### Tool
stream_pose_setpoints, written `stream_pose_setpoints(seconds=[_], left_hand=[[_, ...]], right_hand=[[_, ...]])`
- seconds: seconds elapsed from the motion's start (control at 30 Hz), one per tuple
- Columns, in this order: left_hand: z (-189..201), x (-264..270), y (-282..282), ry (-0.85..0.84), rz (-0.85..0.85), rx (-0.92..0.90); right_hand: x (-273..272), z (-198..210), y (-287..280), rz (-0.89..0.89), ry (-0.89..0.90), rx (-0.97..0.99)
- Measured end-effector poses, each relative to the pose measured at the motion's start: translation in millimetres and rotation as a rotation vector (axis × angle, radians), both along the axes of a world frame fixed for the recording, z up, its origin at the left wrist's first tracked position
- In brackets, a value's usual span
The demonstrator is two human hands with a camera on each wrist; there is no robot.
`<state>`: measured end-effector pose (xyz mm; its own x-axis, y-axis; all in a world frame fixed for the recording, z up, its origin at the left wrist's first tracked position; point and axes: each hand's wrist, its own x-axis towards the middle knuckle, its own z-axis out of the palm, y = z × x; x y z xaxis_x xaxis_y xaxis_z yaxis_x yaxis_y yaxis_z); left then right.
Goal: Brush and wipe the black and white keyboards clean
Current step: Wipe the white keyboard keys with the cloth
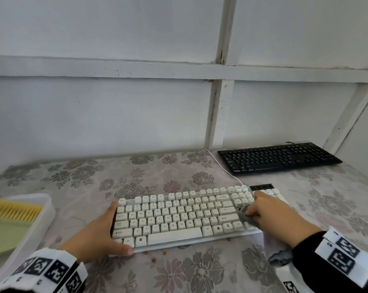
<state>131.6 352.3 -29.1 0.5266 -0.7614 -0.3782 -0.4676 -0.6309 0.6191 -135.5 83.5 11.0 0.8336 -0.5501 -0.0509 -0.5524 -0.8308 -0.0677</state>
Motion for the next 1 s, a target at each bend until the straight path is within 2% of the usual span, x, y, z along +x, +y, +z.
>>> stream_pose_setpoints(seconds=[0.1, 0.17, 0.3, 0.5, 0.67, 0.8, 1.0], left_hand=[[-3, 2, 1, -0.003, -0.002, 0.000], [-4, 3, 1, -0.011, -0.006, 0.002], [-4, 3, 1, -0.007, -0.007, 0.001], [-7, 5, 1, -0.018, -0.025, -0.005], [-7, 4, 1, -0.015, -0.010, 0.000], [-7, 4, 1, -0.012, -0.009, 0.008], [-4, 2, 0, -0.009, -0.011, 0.010]], right_hand=[[-5, 3, -8, -0.060, -0.009, -0.056], [-2, 4, -5, -0.031, -0.038, -0.067], [-9, 7, 0, 0.046, -0.023, 0.059], [-19, 10, -12, -0.009, -0.032, 0.149], [-16, 11, -12, -0.057, -0.010, 0.059], [-14, 8, -6, -0.037, -0.010, 0.074], [-33, 15, -26, -0.130, 0.031, 0.007]])
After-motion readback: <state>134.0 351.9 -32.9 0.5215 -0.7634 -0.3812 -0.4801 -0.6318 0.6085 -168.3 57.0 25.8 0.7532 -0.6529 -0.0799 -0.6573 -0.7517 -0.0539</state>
